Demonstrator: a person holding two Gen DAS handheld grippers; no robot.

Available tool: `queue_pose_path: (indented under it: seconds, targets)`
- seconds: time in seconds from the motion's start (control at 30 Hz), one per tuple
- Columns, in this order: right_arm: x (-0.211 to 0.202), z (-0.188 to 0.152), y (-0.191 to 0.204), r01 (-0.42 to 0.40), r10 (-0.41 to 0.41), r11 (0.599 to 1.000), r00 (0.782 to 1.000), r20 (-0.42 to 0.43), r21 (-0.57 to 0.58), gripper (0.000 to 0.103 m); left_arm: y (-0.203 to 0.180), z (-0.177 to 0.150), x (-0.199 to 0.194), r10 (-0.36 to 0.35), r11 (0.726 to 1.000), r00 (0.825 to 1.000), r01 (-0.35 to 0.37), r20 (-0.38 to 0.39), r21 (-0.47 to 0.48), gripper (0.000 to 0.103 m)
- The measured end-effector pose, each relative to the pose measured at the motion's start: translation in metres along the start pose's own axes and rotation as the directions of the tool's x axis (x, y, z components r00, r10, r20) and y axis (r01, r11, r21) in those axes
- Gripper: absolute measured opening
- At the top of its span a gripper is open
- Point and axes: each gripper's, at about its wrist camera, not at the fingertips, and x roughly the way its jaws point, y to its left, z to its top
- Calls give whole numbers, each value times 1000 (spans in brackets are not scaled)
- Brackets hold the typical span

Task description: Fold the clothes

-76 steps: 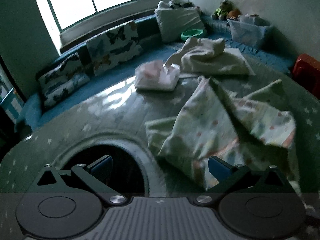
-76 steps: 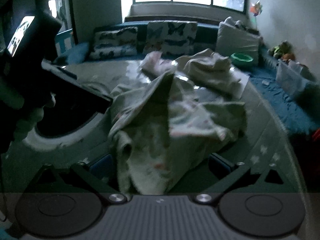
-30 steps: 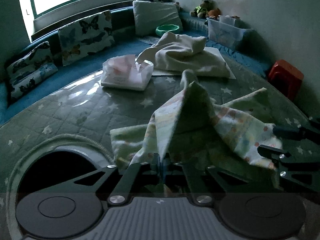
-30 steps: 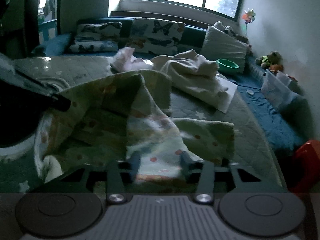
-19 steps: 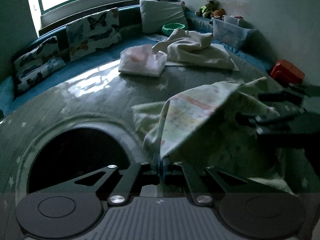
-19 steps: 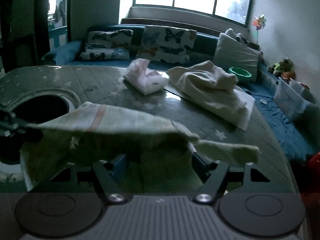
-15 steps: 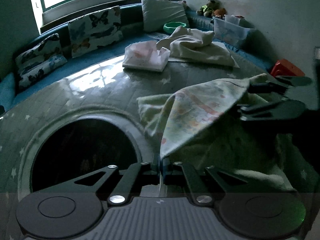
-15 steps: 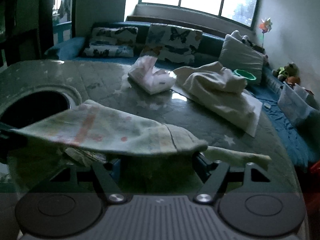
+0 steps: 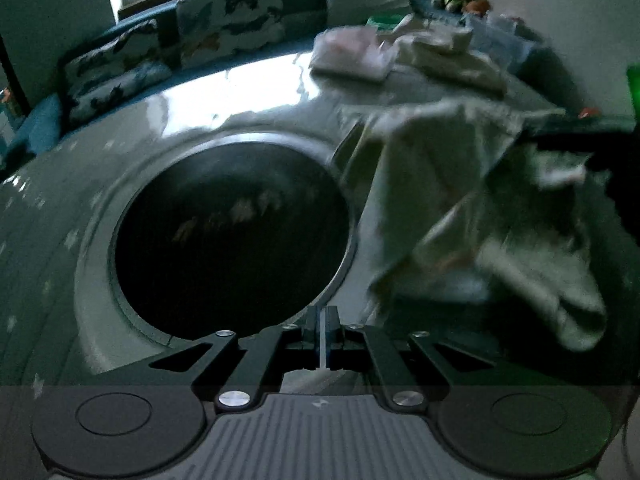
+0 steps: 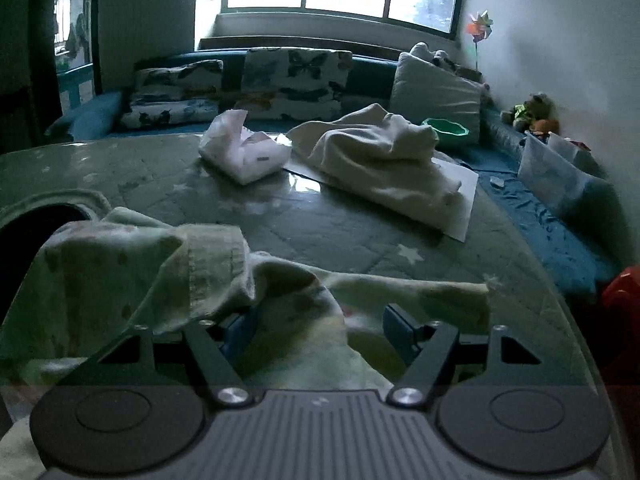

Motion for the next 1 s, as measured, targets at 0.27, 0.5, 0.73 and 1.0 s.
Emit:
queue_pose_path:
  seconds: [0.27, 0.5, 0.73, 1.0]
  targets:
    - [-19, -10, 11, -98, 97, 995, 995, -27, -32, 71, -41, 27, 3, -60, 991, 994, 48, 90, 127, 10]
    - [-24, -22, 27, -121, 113, 986, 991, -76, -117, 70, -87, 60, 22, -130, 968, 981, 94, 147, 231, 23]
    - [-26, -29, 21, -108, 97, 987, 990, -100, -120, 53, -111, 78, 52, -155, 955, 977, 110, 144, 277, 33]
    - [-32, -31, 6, -84, 75, 991, 993, -86, -105, 49, -139, 99, 86, -182, 936, 973, 128, 140, 329, 17]
